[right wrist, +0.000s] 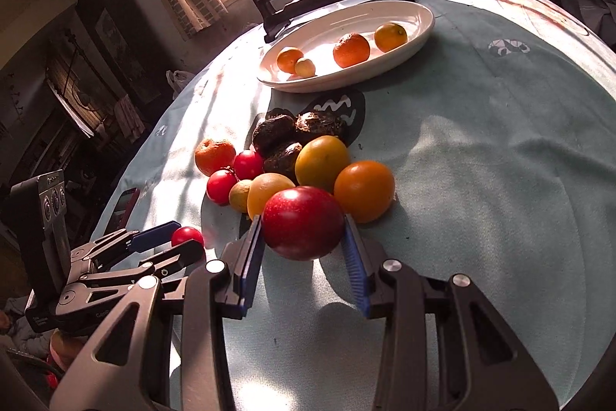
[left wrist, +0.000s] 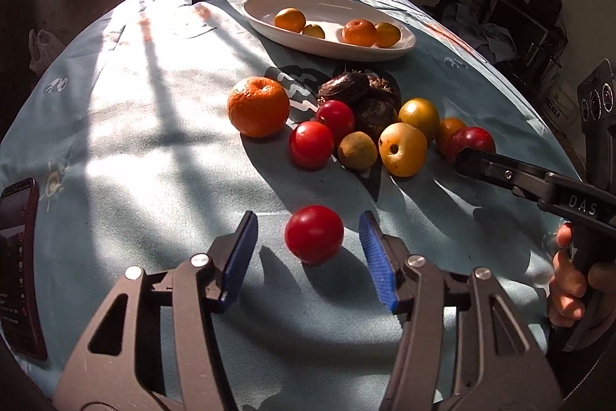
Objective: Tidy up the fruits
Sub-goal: 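Grasp the large red apple with right tool while left tool grasps a red tomato, then carry the apple and tomato over the white plate and open both tools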
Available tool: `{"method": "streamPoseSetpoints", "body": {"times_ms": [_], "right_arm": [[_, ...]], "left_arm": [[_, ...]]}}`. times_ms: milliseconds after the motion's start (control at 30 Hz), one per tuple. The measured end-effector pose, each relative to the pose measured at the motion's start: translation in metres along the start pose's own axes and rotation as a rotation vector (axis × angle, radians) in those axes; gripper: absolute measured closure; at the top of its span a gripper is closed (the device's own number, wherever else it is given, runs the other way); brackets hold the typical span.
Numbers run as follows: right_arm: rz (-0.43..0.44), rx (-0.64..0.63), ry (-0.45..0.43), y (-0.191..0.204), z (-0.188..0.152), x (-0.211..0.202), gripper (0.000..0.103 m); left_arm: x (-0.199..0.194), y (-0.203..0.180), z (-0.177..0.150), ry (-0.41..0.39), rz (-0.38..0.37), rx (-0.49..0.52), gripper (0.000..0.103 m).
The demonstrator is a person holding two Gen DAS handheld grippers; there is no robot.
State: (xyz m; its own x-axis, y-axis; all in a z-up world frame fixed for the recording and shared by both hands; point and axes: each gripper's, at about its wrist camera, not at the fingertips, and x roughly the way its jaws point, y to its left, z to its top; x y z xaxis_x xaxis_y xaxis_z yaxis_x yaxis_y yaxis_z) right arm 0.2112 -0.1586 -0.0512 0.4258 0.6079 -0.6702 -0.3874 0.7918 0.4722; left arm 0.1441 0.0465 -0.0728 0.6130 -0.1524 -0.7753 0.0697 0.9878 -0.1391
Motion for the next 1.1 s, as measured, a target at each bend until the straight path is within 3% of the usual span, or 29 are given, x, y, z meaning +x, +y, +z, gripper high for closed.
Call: {"method": "streamPoseSetpoints", "body": {"times_ms": [133,267,367,833,967,1100], "right_arm": [[0.007,0.0,0.001,0.0,0.0,0.0,0.063],[0.01,0.005,-0.001,-0.001,0.0,-0.001,0.063],[0.013,0.008,-0.004,-0.001,0.0,-0.002,0.063],[0.029,-0.006,-0.026,0.0,0.0,-0.007,0.063],[0.036,-0.05,-0.034,0.008,0.004,-0.012,0.063],[0.034,-0.088,-0.058,0.012,0.032,-0.018,0.063]], "left_arm": [[0.007,-0.007,0.001,0.034,0.029,0.031,0.061],[0.007,-0.012,0.001,0.037,0.065,0.05,0.064],[0.007,-0.014,0.0,0.037,0.083,0.061,0.072],[-0.002,-0.013,0.002,-0.002,0.063,0.048,0.072],[-0.012,-0.008,0.02,-0.042,0.018,0.03,0.072],[-0.014,-0.004,0.052,-0.087,-0.011,0.008,0.072]]}}
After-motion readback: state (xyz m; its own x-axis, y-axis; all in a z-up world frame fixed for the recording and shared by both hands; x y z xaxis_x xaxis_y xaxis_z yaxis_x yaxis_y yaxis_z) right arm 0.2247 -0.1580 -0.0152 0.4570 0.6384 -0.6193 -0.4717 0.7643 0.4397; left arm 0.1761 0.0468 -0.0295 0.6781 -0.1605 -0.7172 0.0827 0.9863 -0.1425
